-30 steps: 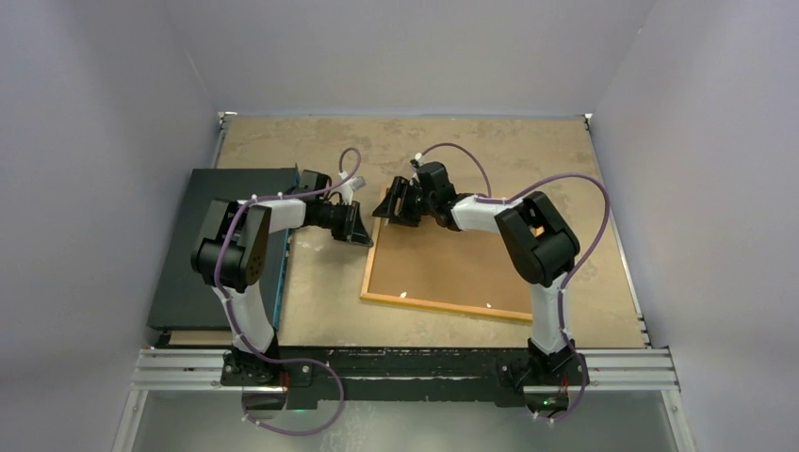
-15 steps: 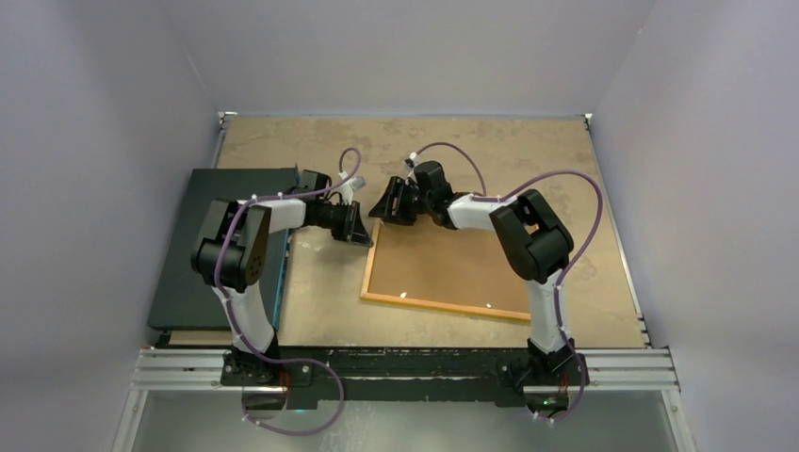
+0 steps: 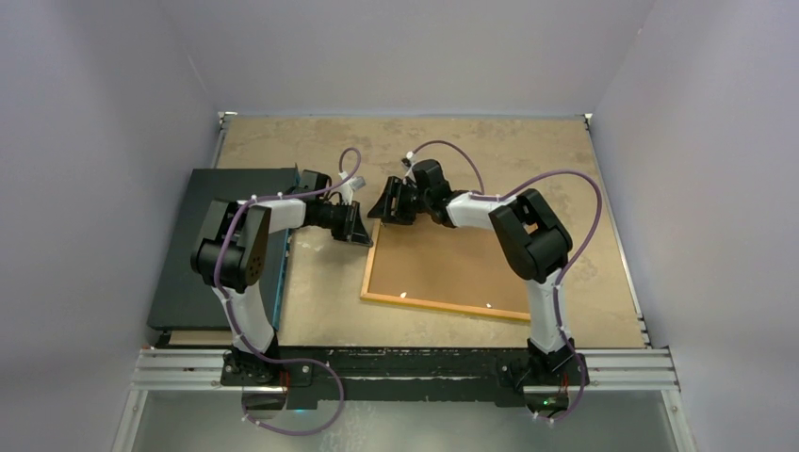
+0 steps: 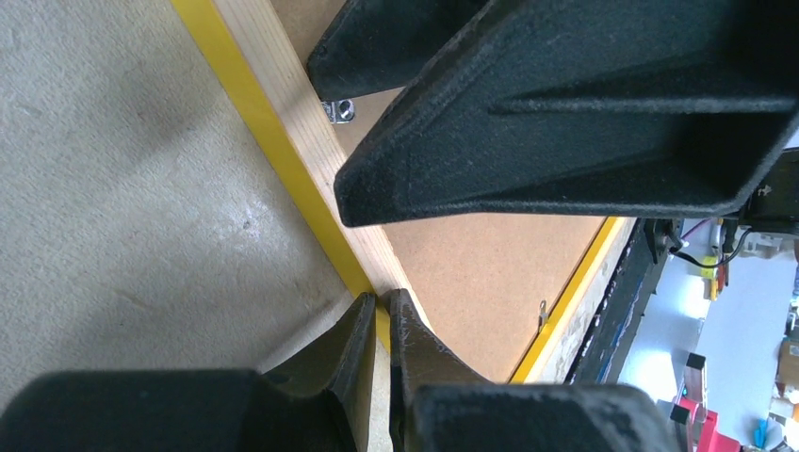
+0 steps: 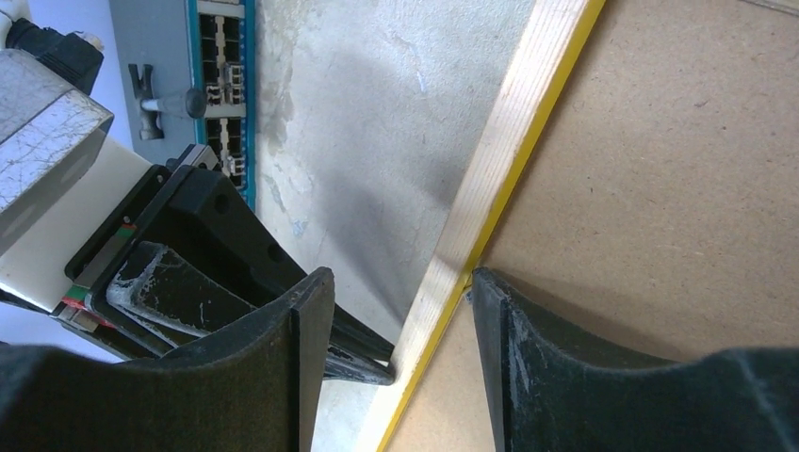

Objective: Put the photo into the frame
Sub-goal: Install the photo frame at the center of the board.

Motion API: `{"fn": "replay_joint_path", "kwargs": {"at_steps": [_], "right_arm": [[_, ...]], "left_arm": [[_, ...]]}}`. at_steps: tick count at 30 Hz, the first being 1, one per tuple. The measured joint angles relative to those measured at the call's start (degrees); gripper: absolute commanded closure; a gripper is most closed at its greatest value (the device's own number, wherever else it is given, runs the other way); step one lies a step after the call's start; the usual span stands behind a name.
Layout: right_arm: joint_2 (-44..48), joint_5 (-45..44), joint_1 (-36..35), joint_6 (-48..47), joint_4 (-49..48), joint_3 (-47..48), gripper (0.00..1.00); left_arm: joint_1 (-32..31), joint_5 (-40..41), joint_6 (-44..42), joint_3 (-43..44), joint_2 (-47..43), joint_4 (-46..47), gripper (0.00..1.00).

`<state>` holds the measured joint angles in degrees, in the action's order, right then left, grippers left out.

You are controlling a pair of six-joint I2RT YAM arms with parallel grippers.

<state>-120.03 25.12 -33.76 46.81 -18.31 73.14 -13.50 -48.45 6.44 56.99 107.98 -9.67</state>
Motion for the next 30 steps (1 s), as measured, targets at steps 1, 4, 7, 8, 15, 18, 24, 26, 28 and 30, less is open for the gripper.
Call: {"fn": "replay_joint_path", "kwargs": {"at_steps": [1, 4, 7, 8, 15, 18, 24, 26, 28, 30], "right_arm": [[-0.04, 0.15, 0.00, -0.33, 0.42, 0.28, 0.39], [-0.04, 0.81, -0.02, -1.60, 1.97, 1.27, 0.37], [-0.04, 1.66, -0.04, -3.21, 3.32, 2.05, 0.36], [-0.04, 1.81, -0.04, -3.54, 3.72, 2.19, 0.35], [0.28, 3.15, -0.02, -7.89, 7.23, 4.04, 0.13], [3.52, -0.83, -0.39, -14.84, 13.20, 4.85, 0.13], [21.42, -7.23, -1.18, -27.93, 22.64, -0.68, 0.17], [27.82, -9.20, -2.36, -30.88, 24.13, -4.37, 0.18], [33.18, -11.17, -5.29, -33.64, 25.94, -8.39, 0.19], [35.32, -12.98, -9.70, -35.78, 28.13, -11.30, 0.22]], "left_arm": [[-0.02, 0.07, 0.00, 0.00, -0.07, -0.04, 1.00], [-0.02, 0.44, -0.04, 0.11, -0.26, -0.33, 1.00], [0.04, 0.59, -0.04, 0.13, -0.33, -0.48, 1.00], [0.07, 0.61, -0.04, 0.15, -0.33, -0.52, 1.00], [0.37, 0.96, -0.42, 1.42, -0.33, -2.56, 0.99], [1.51, 2.97, -2.01, 3.87, -0.33, -5.31, 0.83], [5.31, 5.29, -4.90, 8.70, -5.55, -11.41, 0.50], [6.78, 5.44, -5.81, 10.27, -8.94, -12.94, 0.41], [8.28, 5.73, -6.62, 12.41, -11.89, -14.67, 0.34], [9.62, 5.92, -7.48, 14.91, -13.90, -16.48, 0.32]]}}
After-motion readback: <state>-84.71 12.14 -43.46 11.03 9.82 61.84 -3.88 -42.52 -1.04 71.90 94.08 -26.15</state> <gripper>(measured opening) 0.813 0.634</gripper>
